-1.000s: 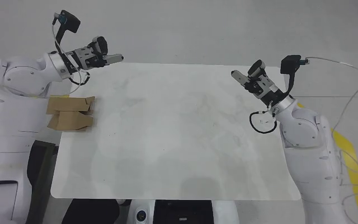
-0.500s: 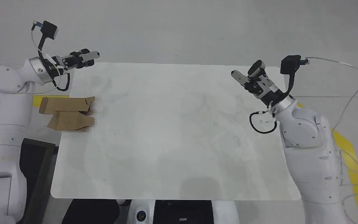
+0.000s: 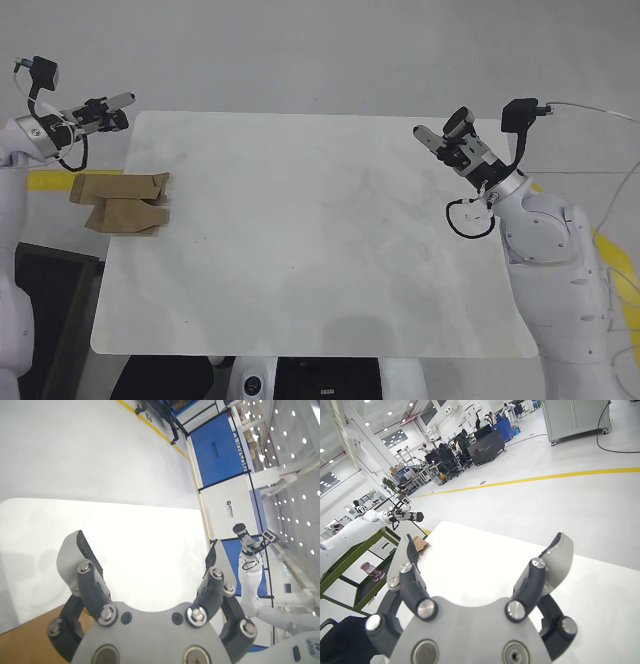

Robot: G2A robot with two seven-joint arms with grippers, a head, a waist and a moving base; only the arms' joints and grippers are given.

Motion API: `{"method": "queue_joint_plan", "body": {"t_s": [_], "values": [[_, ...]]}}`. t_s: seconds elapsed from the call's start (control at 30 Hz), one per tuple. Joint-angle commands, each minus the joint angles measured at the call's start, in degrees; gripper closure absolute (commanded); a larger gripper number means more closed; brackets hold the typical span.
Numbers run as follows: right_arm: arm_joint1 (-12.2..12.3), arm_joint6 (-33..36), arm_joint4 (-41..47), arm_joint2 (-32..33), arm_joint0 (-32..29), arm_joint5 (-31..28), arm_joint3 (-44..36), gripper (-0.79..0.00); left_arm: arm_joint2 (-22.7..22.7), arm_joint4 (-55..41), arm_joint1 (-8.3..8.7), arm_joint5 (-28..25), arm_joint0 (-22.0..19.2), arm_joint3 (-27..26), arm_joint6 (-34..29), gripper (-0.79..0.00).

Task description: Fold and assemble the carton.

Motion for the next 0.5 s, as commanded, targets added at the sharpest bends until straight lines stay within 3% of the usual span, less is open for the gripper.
{"method": "queue_joint_plan", "body": {"t_s": [0.0, 0.47], "values": [[0.0, 0.0, 0.0, 0.0, 0.0, 0.0, 0.0, -0.785, -0.1, -0.1, 0.04, 0.1, -0.7, 2.9, 0.0, -0.785], [0.0, 0.0, 0.0, 0.0, 0.0, 0.0, 0.0, -0.785, -0.3, 5.5, 1.95, 3.6, -3.7, 14.8, 9.3, -0.785]]}}
